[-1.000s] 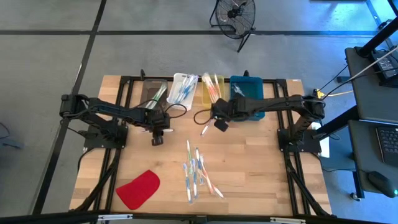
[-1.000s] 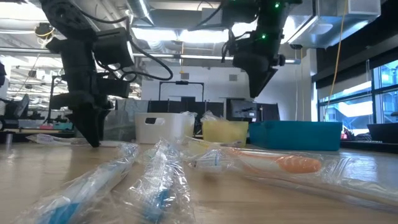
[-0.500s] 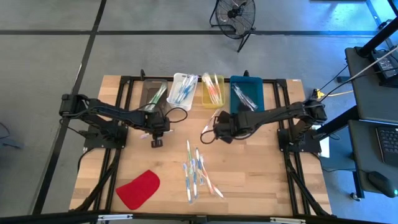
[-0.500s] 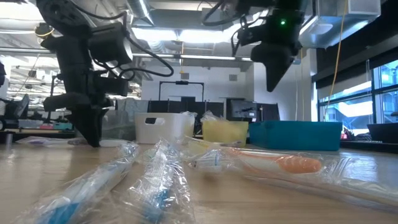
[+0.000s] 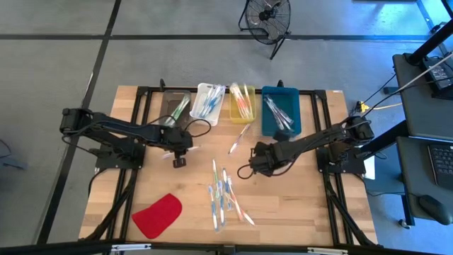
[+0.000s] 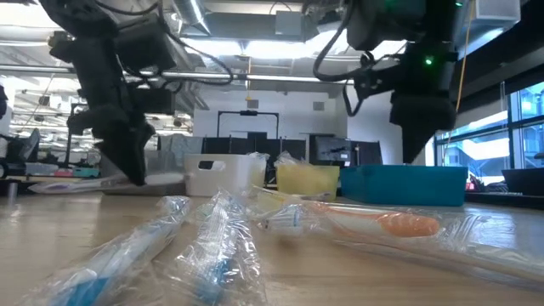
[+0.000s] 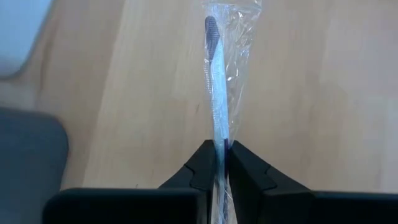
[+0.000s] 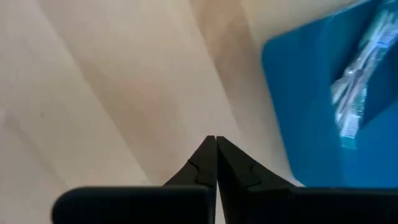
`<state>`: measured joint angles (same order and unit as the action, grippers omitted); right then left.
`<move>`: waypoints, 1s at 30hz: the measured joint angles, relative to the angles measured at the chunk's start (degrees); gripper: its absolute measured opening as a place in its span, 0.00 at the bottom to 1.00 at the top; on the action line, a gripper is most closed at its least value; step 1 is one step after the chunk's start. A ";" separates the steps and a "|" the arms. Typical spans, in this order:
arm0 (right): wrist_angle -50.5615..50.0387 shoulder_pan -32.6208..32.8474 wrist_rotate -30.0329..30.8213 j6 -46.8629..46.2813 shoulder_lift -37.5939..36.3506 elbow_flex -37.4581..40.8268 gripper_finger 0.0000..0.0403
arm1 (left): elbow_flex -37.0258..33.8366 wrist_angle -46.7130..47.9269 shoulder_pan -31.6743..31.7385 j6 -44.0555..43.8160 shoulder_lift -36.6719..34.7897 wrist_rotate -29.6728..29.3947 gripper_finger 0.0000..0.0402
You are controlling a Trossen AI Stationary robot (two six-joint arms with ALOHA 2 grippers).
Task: Pick & Place Toothbrushes
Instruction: Put the violet toothbrush into the blue bin
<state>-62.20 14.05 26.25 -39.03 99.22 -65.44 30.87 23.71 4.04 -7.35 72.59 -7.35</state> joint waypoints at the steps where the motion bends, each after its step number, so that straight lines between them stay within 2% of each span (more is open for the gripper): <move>1: 0.75 0.41 -0.27 0.00 0.00 0.63 0.01 | 0.01 -0.41 -0.01 -0.23 -0.53 0.00 0.06; 8: 7.01 3.19 -0.66 -1.09 -0.93 4.77 0.01 | 0.09 -6.49 -0.15 -0.92 -3.22 1.91 0.07; 15: 23.54 5.20 -1.63 0.63 -4.53 9.48 0.01 | 0.17 -18.02 -1.64 -0.52 -3.29 2.38 0.07; 30: 55.70 5.94 -1.65 17.32 -4.83 9.93 0.06 | 0.20 -33.21 -5.43 0.63 -3.25 1.72 0.07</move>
<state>-6.50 19.99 24.60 -21.70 94.39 -55.51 31.07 -9.50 -1.39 -6.72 69.34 -5.64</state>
